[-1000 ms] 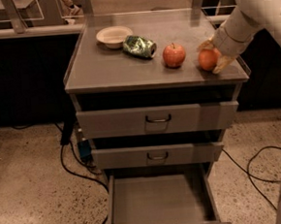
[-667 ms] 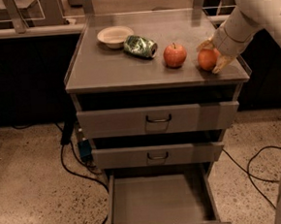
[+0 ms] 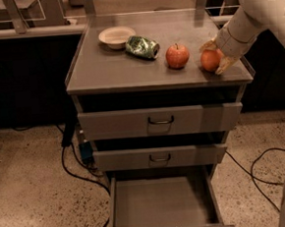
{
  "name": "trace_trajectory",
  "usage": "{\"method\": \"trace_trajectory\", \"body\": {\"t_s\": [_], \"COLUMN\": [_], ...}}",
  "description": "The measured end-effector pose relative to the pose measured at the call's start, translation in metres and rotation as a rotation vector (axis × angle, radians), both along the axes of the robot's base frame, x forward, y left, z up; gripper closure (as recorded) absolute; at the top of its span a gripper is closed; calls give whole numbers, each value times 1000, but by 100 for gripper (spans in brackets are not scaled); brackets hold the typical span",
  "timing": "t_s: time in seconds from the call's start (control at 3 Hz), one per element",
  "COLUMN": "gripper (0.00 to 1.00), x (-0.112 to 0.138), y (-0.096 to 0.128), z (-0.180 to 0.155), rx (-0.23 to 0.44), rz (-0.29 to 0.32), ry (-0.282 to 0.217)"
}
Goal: Pick orange from bottom drawer and place on counter
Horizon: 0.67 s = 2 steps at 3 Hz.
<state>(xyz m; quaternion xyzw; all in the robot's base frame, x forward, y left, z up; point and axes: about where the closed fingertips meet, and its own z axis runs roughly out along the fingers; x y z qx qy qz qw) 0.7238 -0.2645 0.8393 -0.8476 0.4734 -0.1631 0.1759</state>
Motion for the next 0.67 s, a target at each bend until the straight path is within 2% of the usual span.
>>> {"method": "trace_trajectory", "body": {"t_s": [0.67], "gripper": [0], "x": [0], "y": [0], "z": [0], "rx": [0], "rz": [0], "ry": [0]}}
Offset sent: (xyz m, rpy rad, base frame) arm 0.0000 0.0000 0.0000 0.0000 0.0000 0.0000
